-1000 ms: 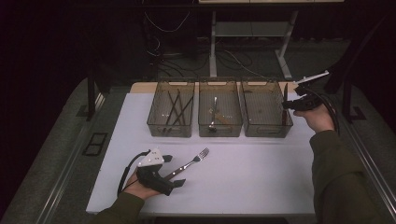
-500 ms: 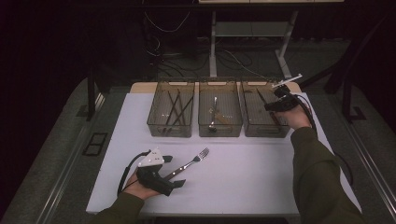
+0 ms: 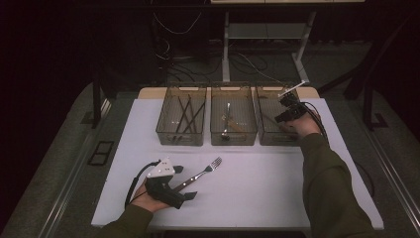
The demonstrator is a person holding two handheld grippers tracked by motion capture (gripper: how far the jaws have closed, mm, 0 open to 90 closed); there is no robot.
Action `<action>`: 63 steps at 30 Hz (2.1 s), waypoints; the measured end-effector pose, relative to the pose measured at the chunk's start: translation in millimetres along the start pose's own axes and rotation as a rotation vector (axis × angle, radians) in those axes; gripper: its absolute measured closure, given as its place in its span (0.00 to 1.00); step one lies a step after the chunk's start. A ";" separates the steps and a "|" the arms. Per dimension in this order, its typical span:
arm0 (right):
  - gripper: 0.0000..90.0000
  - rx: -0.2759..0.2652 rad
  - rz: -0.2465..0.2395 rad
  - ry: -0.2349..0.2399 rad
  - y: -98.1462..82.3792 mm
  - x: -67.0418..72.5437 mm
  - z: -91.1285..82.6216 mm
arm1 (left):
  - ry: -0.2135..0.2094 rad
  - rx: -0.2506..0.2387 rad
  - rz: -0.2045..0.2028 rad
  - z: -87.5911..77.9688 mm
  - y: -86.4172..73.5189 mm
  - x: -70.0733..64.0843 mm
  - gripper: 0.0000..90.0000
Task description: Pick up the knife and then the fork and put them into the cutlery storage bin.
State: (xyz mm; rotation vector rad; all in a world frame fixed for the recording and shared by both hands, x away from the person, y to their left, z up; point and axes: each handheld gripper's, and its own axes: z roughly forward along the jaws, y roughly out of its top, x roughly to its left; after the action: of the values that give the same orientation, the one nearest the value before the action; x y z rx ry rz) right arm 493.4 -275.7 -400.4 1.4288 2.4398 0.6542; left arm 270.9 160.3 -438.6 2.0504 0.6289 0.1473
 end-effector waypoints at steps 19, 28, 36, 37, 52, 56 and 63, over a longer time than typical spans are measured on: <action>0.33 -0.277 0.055 0.106 -36.2 10.7 -61.7 | 0.047 0.026 0.002 1.2 0.5 3.4 0.00; 0.22 -0.381 -0.015 0.188 -73.8 35.9 -85.3 | 0.071 0.058 0.002 2.8 1.3 6.6 0.05; 0.16 -0.442 -0.030 0.208 -115.4 58.6 -86.4 | 0.078 0.073 -0.008 2.0 3.6 8.6 0.16; 0.14 -0.449 -0.037 0.206 -121.9 61.8 -85.6 | 0.077 0.073 -0.012 2.2 3.9 8.9 0.17; 0.11 -0.441 -0.073 0.247 -191.4 89.8 -69.7 | 0.087 0.114 -0.010 3.1 12.9 11.2 0.47; 0.11 -0.444 -0.072 0.249 -199.8 96.7 -68.9 | 0.078 0.147 0.000 6.1 12.3 10.2 0.56; 0.11 -0.434 -0.084 0.253 -200.5 101.1 -66.3 | 0.089 0.200 0.000 16.5 13.5 10.9 0.65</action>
State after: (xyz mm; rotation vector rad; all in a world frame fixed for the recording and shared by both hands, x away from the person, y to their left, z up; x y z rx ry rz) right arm 262.9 -289.4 -439.0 1.1213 2.3156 1.3167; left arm 291.0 147.4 -437.9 2.2464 0.7233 0.1818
